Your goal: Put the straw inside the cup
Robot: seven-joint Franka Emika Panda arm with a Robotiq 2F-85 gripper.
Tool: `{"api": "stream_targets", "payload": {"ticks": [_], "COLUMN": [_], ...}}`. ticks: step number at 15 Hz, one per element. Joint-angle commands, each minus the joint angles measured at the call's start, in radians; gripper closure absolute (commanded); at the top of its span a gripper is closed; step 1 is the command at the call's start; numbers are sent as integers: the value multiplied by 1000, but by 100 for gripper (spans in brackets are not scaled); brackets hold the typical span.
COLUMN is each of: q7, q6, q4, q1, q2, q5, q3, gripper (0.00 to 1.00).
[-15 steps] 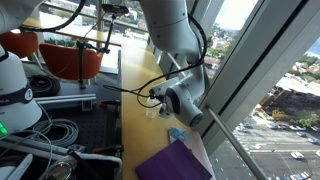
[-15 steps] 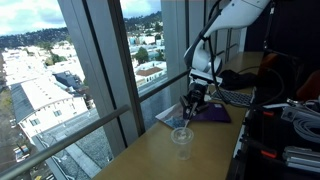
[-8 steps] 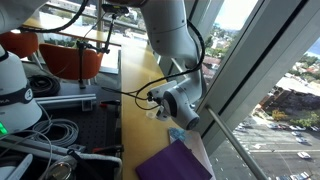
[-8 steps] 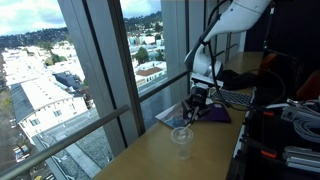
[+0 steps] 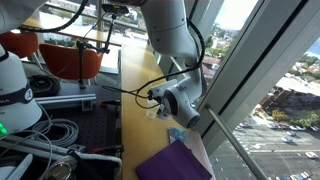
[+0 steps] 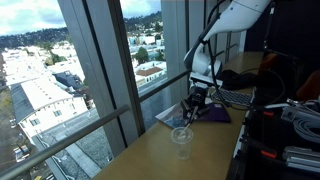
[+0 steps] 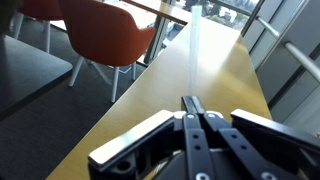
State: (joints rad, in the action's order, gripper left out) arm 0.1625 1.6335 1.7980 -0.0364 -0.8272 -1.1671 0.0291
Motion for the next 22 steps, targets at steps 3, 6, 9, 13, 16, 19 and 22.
{"api": "stream_targets", "payload": {"ticks": [3,6,9,13,16,19,22], "q7": [64,81,90,94,105,123,138], "q6": [30,39,37,31,22,14,25], "q4": [13,7,-9,-30,-61,-108,-137], "q1": [22,19,10,-3,-17,-32,-36], "q2": [42,37,22,1,-22,-59,-87], "q5": [-12,-10,-10,-14,-19,-21,-26], "q3": [9,10,12,13,12,11,7], "gripper": [100,100,100,100,100,100,69]}}
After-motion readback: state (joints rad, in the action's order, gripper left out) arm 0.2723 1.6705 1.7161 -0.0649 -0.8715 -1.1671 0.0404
